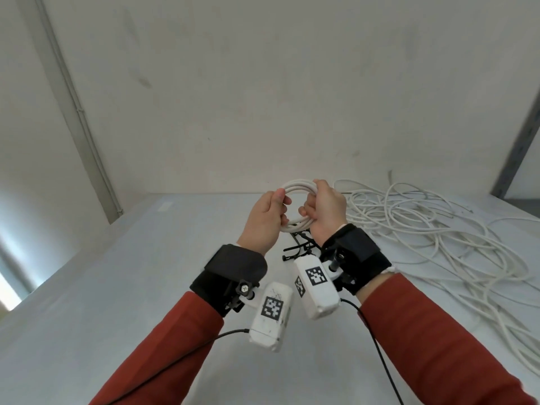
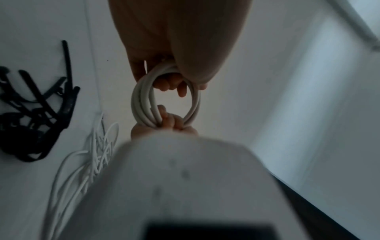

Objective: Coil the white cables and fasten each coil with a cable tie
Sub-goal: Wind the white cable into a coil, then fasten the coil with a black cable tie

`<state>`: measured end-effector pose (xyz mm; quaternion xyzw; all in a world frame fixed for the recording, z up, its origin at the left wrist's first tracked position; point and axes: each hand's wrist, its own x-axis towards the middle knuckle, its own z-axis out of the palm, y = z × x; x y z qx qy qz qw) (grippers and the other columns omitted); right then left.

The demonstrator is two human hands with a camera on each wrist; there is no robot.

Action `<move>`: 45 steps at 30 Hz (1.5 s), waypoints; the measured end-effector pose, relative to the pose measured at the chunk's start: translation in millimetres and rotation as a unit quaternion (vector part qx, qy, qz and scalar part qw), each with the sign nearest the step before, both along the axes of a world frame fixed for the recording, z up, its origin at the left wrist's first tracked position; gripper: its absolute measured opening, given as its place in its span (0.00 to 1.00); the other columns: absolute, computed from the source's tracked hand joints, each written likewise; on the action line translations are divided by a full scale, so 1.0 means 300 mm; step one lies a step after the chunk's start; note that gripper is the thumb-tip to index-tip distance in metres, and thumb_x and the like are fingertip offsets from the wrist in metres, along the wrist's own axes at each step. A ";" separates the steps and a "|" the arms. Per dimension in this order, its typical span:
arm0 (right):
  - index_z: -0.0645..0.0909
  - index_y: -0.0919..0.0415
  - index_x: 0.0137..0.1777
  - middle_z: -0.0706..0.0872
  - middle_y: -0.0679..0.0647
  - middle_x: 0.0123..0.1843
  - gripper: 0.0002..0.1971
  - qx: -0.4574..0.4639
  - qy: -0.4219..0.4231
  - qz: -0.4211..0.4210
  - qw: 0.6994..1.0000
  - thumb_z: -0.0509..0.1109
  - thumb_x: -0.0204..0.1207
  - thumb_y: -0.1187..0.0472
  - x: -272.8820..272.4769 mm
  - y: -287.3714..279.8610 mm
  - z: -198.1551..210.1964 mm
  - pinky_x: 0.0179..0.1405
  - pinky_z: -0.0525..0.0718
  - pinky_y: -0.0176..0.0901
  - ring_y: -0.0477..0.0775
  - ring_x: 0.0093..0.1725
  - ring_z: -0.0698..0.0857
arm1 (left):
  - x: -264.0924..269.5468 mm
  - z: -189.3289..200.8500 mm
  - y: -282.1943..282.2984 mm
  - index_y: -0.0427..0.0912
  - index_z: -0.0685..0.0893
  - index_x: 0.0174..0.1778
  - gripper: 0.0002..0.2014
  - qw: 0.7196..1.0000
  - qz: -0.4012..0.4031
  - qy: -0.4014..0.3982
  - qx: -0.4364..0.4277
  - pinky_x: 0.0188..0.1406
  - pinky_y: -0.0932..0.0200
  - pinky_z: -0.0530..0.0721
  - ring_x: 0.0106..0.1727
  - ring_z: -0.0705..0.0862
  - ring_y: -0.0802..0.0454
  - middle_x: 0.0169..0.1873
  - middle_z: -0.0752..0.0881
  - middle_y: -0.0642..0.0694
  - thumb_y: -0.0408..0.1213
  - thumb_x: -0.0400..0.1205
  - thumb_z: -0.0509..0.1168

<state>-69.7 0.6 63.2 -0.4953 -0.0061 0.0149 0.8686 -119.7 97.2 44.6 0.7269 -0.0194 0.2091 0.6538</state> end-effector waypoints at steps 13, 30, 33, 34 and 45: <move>0.83 0.56 0.46 0.84 0.49 0.45 0.06 -0.579 -0.215 0.071 0.783 0.66 0.78 0.66 0.161 -0.088 -0.158 0.49 0.75 0.35 0.47 0.43 0.80 | 0.072 -0.145 0.182 0.44 0.68 0.35 0.17 0.992 0.044 0.092 -0.079 0.34 0.63 0.73 0.17 0.65 0.62 0.25 0.64 0.50 0.40 0.90 0.48; 0.86 0.49 0.48 0.75 0.46 0.48 0.06 -0.792 -0.321 0.165 0.492 0.70 0.76 0.51 0.233 0.019 -0.232 0.55 0.64 0.53 0.54 0.59 0.72 | 0.113 -0.230 0.301 0.44 0.69 0.36 0.17 0.984 0.099 0.114 -0.092 0.36 0.60 0.76 0.27 0.66 0.53 0.28 0.65 0.48 0.42 0.90 0.47; 0.87 0.53 0.50 0.83 0.45 0.46 0.07 -0.697 -0.316 0.156 0.624 0.72 0.76 0.53 0.250 -0.017 -0.204 0.51 0.73 0.42 0.44 0.45 0.79 | 0.119 -0.233 0.298 0.44 0.69 0.36 0.17 0.984 0.093 0.112 -0.102 0.38 0.58 0.75 0.27 0.66 0.53 0.27 0.64 0.48 0.43 0.90 0.47; 0.87 0.55 0.50 0.85 0.46 0.45 0.07 -0.653 -0.312 0.148 0.674 0.73 0.76 0.54 0.254 -0.029 -0.191 0.45 0.74 0.35 0.40 0.39 0.79 | 0.120 -0.232 0.298 0.44 0.69 0.36 0.17 0.984 0.092 0.110 -0.106 0.38 0.59 0.75 0.27 0.65 0.53 0.27 0.64 0.48 0.43 0.90 0.47; 0.78 0.68 0.51 0.88 0.64 0.40 0.05 -0.302 -0.140 0.205 0.920 0.70 0.78 0.69 0.198 -0.068 -0.114 0.40 0.89 0.45 0.52 0.30 0.89 | 0.139 -0.233 0.299 0.43 0.69 0.35 0.18 0.978 0.082 0.097 -0.168 0.36 0.59 0.72 0.25 0.64 0.55 0.26 0.63 0.49 0.44 0.90 0.47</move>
